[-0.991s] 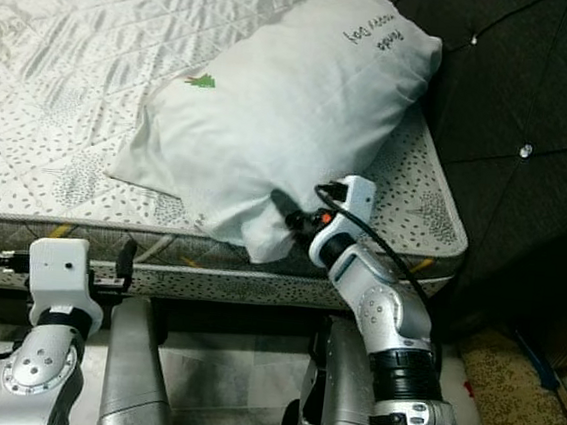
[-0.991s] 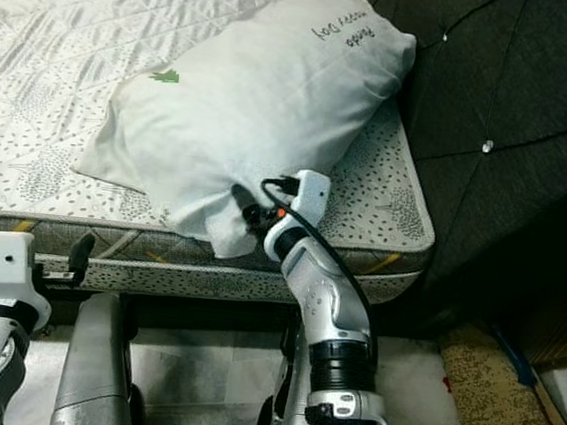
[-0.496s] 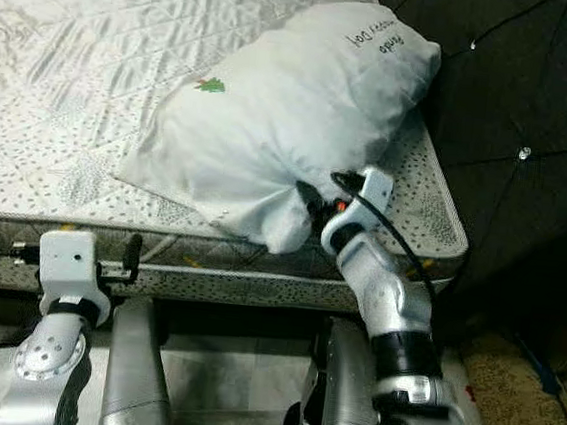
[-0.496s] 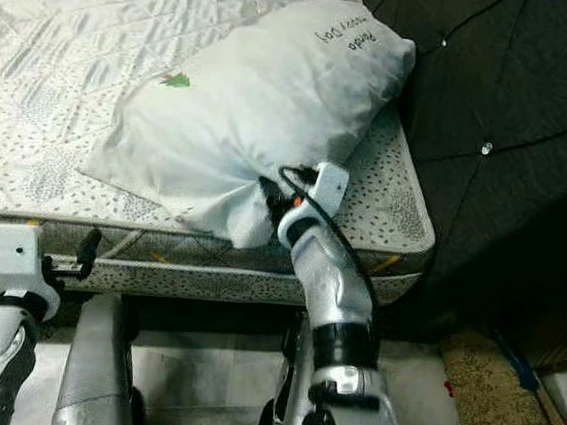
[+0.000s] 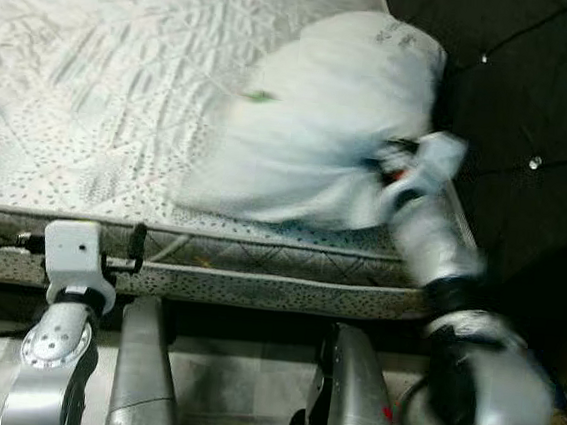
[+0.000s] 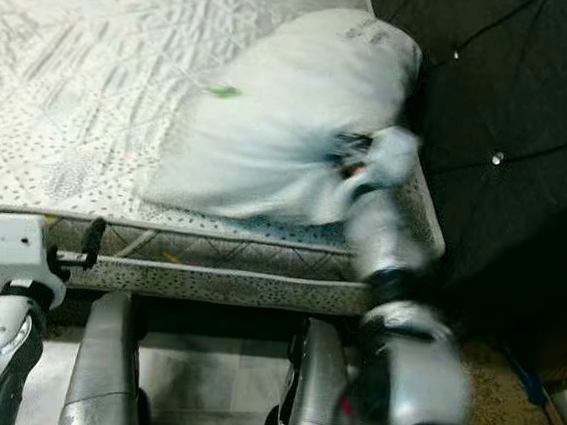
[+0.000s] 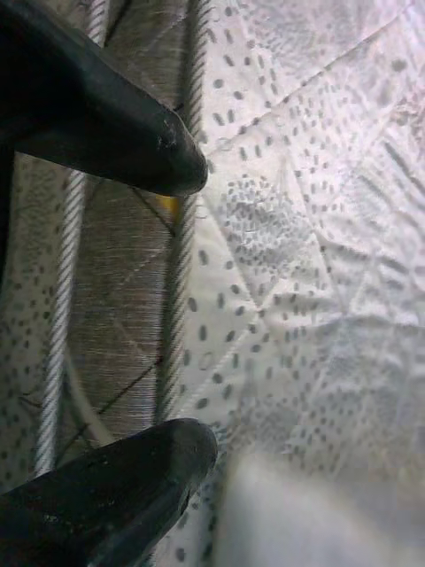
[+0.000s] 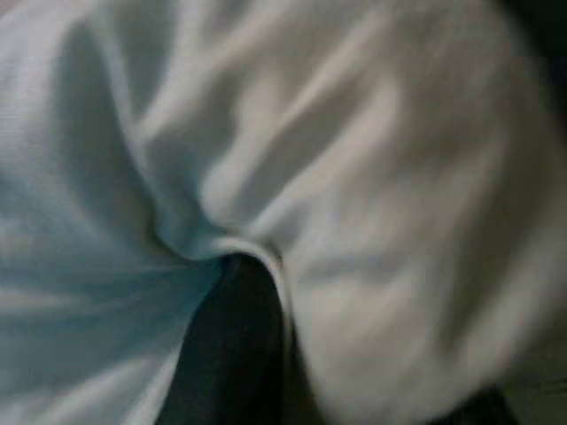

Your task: Clean up the room

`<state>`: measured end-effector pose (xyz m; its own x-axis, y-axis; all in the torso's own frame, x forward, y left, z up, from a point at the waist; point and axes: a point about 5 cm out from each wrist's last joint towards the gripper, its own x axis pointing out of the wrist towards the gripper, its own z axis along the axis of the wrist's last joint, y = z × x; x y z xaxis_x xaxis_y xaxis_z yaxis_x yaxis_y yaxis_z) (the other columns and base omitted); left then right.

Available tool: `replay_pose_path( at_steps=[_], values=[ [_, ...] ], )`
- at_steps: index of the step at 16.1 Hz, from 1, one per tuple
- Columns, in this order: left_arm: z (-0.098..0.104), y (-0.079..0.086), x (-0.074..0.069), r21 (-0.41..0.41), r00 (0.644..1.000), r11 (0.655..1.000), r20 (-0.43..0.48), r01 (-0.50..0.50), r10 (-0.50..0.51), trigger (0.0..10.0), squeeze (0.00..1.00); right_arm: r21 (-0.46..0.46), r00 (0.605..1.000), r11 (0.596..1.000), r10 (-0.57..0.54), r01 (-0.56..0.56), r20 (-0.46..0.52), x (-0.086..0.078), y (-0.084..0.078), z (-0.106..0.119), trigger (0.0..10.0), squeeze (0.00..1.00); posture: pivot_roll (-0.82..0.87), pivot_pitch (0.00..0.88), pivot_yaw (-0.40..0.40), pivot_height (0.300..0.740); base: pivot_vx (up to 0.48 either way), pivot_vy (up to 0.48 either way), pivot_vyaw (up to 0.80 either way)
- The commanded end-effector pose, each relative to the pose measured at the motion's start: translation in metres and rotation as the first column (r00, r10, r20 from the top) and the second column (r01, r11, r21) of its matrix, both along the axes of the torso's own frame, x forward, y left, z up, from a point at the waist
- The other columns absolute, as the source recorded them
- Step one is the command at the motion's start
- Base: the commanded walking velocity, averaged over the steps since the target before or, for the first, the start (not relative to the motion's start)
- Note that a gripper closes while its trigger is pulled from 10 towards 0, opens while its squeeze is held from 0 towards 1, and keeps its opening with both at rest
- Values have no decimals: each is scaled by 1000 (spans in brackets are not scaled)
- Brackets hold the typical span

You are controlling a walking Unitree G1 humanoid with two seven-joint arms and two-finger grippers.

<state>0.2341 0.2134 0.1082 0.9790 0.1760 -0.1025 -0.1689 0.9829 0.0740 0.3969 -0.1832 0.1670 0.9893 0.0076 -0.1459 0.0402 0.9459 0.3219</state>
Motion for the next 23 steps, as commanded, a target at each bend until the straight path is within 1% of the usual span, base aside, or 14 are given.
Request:
replay_pose_path(
  at_steps=[1, 2, 4, 7, 8, 9, 11, 13, 14, 15, 17, 20, 22, 23],
  values=[
    [-3, -3, 1, 1, 1000, 1000, -8, 5, -5, 10000, 0, -31, 983, 988, -145, 149, 111, 4, -33, 31, 0, 0, 92, 31, -95, 488, 0, 0, 0],
    [-3, -4, 1, -1, 1000, 1000, -7, 7, -7, 10000, 0, -111, 963, 964, -227, 244, 144, 3, -56, 43, 0, 0, 92, 31, -96, 488, 0, 0, 0],
    [-4, -3, 1, -2, 1000, 1000, -5, 3, -3, 10000, 0, -135, 916, 913, -360, 385, 179, -4, -98, 59, 0, 0, 91, 31, -95, 488, 0, 0, 0],
    [-5, -3, -1, -4, 1000, 1000, -8, -1, 1, 10000, 0, -175, 852, 834, -503, 523, 147, -26, -143, 44, 0, 0, 81, 34, -94, 488, 0, 0, 0],
    [-5, -3, -1, -5, 1000, 1000, -8, 0, 0, 10000, 0, -196, 849, 826, -512, 528, 131, -32, -147, 32, 0, 0, 80, 35, -92, 488, 0, 0, 0],
    [-5, -4, -1, -5, 1000, 1000, -9, 3, -3, 10000, 0, -231, 857, 826, -507, 514, 95, -41, -146, 10, 0, 0, 76, 35, -90, 488, 0, 0, 0],
    [-6, -4, 0, -5, 1000, 1000, -10, 9, -9, 10000, 0, -279, 875, 832, -479, 479, 72, -48, -138, -11, 0, 0, 69, 34, -86, 488, 0, 0, 0],
    [-4, -5, 3, -1, 1000, 1000, -3, 22, -22, 10000, 0, -289, 902, 861, -430, 420, 30, -68, -108, -51, 0, 0, 63, 30, -73, 488, 0, 0, 0],
    [-4, -6, 3, -1, 1000, 1000, -1, 23, -23, 10000, 0, -287, 905, 864, -426, 415, 26, -70, -104, -55, 0, 0, 63, 30, -73, 488, 0, 0, 0],
    [-2, -5, 6, 4, 1000, 1000, 3, 27, -27, 10000, 0, -300, 929, 884, -371, 359, 19, -87, -77, -68, 0, 0, 58, 26, -69, 488, 0, 0, 0],
    [-1, -4, 6, 6, 1000, 1000, 6, 27, -27, 10000, 0, -301, 958, 911, -286, 282, 33, -99, -50, -70, 0, 0, 60, 27, -74, 488, 0, 0, 0],
    [-3, -4, 3, -4, 1000, 1000, 4, 7, -7, 10000, 0, -290, 977, 937, -210, 193, -28, -100, -27, -80, 0, 0, 60, 27, -74, 488, 0, 0, 0],
    [-2, -5, 3, -10, 1000, 1000, 4, 2, -1, 10000, 0, -299, 981, 938, -191, 174, -25, -87, -28, -73, 0, 0, 45, 28, -55, 488, 0, 0, 0],
    [0, -5, 4, -12, 1000, 1000, 8, 5, -5, 10000, 0, -328, 981, 928, -192, 180, -7, -68, -42, -53, 0, 0, 28, 37, -51, 488, 0, 0, 0]
  ],
)
